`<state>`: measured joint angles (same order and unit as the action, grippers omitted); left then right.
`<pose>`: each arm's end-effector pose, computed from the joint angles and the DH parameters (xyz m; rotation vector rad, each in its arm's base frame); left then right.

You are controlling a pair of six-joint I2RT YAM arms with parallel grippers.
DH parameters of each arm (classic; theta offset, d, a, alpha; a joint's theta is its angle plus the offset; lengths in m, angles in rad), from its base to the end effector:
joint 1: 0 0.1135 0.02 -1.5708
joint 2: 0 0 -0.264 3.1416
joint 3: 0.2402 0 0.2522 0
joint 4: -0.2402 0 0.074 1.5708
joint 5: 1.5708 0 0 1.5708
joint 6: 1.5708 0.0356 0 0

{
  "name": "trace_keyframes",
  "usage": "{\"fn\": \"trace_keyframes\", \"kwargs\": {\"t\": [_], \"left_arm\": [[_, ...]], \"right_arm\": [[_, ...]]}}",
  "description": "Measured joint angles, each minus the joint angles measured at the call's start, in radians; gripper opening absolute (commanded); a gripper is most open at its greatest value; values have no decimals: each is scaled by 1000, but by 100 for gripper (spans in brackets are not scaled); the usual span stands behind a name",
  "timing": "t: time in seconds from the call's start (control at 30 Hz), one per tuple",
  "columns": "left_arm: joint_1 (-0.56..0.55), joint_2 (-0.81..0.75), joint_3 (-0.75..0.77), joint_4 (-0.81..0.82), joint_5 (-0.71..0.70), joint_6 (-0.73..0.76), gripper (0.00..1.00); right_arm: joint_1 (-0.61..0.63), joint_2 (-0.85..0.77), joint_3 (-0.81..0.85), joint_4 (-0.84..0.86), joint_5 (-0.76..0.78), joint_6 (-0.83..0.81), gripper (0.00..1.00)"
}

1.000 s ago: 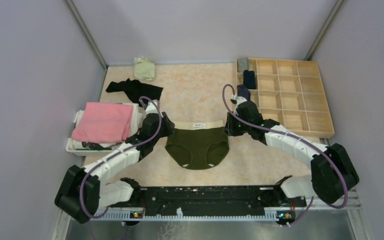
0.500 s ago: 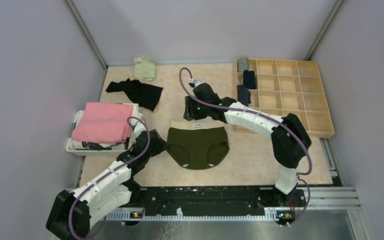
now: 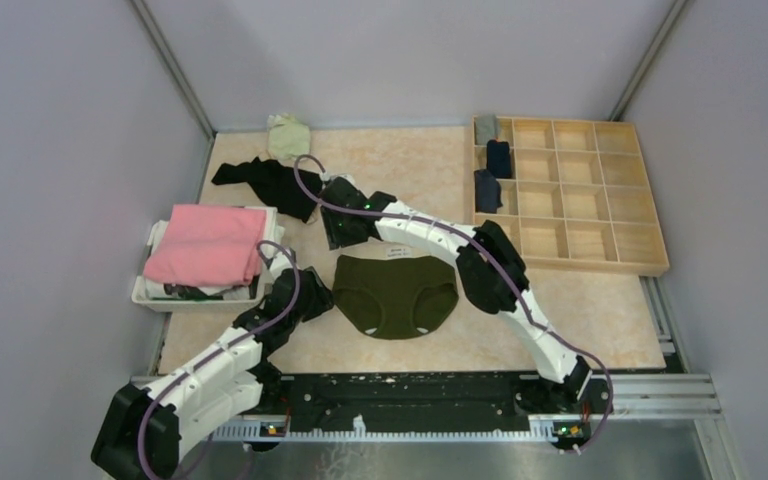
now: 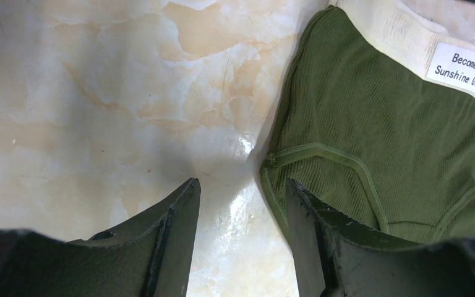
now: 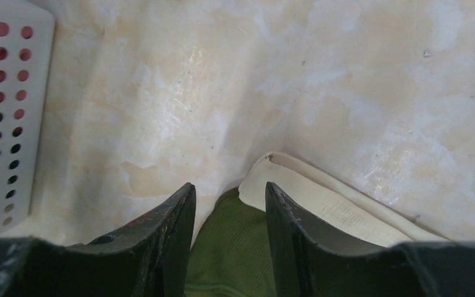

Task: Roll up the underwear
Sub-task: Fold the underwear at the center of the board.

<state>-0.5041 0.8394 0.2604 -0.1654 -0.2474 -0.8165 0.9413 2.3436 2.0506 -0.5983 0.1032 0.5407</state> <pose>0.1455 -0.0703 0.1526 -0.4851 2.2685 -0.3955 0.3120 0.4221 0.2041 -0.4575 2.4854 0.5066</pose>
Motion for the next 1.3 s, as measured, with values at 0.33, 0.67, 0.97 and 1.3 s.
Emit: {"fn": "trace_keyframes", "kwargs": {"t": [0.33,0.67,0.97,1.3], "left_arm": [[0,-12,-4,9,18,11,60],[0,-2,-5,32,23,18,60],[0,32,-5,47,23,22,62],[0,89,1,129,28,11,69]], "right_arm": [[5,90,88,-84,35,14,40],[5,137,139,-108,40,13,38],[5,151,159,-114,54,5,24],[5,155,164,-125,82,-21,1]]}}
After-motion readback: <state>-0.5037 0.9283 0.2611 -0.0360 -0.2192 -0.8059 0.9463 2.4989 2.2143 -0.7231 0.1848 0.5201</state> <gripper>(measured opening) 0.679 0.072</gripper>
